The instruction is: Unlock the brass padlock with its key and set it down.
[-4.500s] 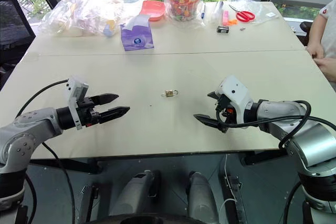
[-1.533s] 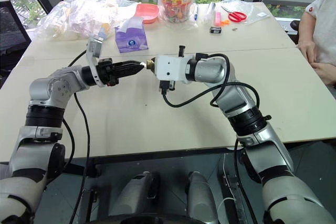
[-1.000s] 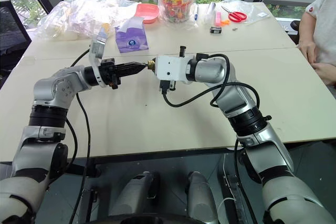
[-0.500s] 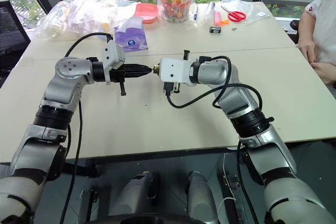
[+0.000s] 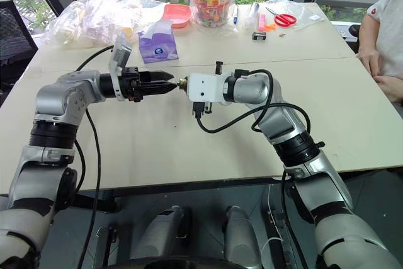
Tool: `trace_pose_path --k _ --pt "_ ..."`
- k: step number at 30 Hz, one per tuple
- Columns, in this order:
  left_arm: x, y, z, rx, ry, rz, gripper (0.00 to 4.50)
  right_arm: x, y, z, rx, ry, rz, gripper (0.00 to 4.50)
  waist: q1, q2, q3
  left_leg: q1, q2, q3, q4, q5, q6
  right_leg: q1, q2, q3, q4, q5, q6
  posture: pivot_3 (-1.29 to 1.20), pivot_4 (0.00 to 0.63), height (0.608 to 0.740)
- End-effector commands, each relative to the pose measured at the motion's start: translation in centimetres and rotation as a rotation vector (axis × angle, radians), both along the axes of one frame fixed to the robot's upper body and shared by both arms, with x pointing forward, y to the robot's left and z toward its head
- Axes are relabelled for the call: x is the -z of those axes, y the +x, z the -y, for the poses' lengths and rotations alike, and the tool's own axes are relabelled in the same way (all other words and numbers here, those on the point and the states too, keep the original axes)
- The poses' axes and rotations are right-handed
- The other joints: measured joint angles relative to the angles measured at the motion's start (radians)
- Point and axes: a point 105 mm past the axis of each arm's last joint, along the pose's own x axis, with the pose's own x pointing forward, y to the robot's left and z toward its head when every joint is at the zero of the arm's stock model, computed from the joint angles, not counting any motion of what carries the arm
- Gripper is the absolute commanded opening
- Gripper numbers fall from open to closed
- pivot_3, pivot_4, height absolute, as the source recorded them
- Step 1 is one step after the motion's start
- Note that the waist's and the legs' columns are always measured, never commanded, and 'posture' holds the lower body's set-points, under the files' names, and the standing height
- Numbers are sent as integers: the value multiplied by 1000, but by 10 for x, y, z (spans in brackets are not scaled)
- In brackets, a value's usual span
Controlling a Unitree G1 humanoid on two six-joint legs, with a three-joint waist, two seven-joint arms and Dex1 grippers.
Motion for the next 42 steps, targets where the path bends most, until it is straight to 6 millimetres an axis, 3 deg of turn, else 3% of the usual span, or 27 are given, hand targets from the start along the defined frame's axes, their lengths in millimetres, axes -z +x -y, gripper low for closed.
trace_pose_path --k 1,10,16,24,31,33,37,42 --pt "-11 2 6 4 -25 37 2472 -25 -6 -9 -41 33 90 689 0 0 0 0 0 0 0 0 0 0 0 0 0 0 0 0 150 740" --pt "-4 7 14 13 -23 25 2472 -28 -9 -12 -48 38 99 689 0 0 0 0 0 0 0 0 0 0 0 0 0 0 0 0 150 740" --pt "-3 8 21 30 -21 25 91 -29 -12 -14 -53 40 104 689 1 0 0 0 0 0 0 0 0 0 0 0 0 0 0 0 150 740" --pt "-2 9 23 27 -25 27 11 -29 -14 -15 -54 42 98 689 0 0 0 0 0 0 0 0 0 0 0 0 0 0 0 0 150 740" --pt "-7 11 18 -11 -93 7 0 -27 -10 0 10 36 86 4308 1 0 0 0 0 0 0 0 0 0 0 0 0 0 0 0 150 740" --pt "-8 11 14 -19 -101 2 0 -30 -9 10 47 60 77 4455 2 0 0 0 0 0 0 0 0 0 0 0 0 0 0 0 150 740" --pt "-9 7 10 -16 -103 -1 0 -51 -14 28 120 331 -48 4455 2 0 0 0 0 0 0 0 0 0 0 0 0 0 0 0 150 740" --pt "-11 2 10 -2 -103 -4 0 -63 -8 35 183 415 -43 4455 1 0 0 0 0 0 0 0 0 0 0 0 1 0 0 0 150 740"
